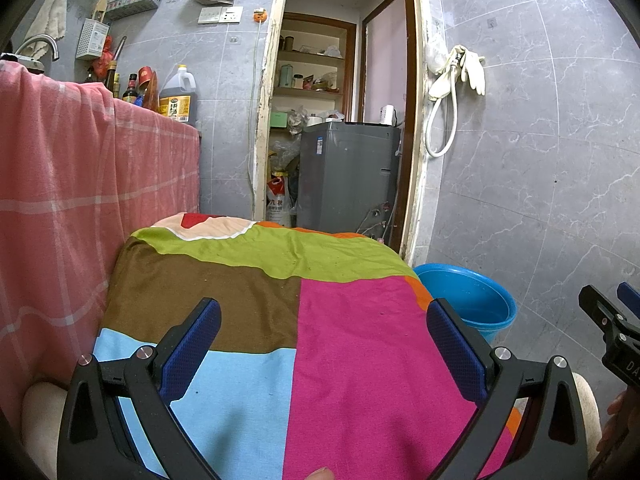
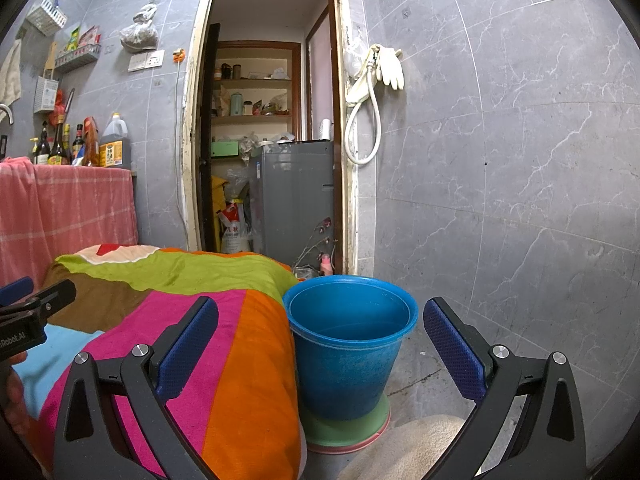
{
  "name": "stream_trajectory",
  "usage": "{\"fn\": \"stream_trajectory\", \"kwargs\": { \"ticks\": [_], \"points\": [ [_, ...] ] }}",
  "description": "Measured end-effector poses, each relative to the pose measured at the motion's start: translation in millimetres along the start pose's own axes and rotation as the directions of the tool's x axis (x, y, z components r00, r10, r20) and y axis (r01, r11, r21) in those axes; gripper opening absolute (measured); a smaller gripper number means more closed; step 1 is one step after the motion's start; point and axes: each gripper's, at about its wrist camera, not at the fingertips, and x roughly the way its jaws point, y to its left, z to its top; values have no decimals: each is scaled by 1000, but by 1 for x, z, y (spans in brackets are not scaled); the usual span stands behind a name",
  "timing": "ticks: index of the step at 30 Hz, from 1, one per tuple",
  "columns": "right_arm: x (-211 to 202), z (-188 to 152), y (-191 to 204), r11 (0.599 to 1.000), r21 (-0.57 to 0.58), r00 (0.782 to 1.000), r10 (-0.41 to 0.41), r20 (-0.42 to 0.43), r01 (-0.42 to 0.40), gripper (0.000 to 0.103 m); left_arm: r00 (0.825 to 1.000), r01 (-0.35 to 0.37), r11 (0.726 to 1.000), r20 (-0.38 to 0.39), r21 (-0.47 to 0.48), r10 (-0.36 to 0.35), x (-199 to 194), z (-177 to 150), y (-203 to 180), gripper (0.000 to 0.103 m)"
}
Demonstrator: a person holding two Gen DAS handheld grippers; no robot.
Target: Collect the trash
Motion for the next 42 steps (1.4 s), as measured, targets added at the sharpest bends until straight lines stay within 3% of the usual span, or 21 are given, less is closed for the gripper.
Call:
{"fn": "stream_trajectory", "kwargs": {
  "ticks": [42],
  "points": [
    [-1,0,1,1000,2,1000,0,-1,0,103,999,-41,999,9,1,41,7,1,4,101]
  ]
}}
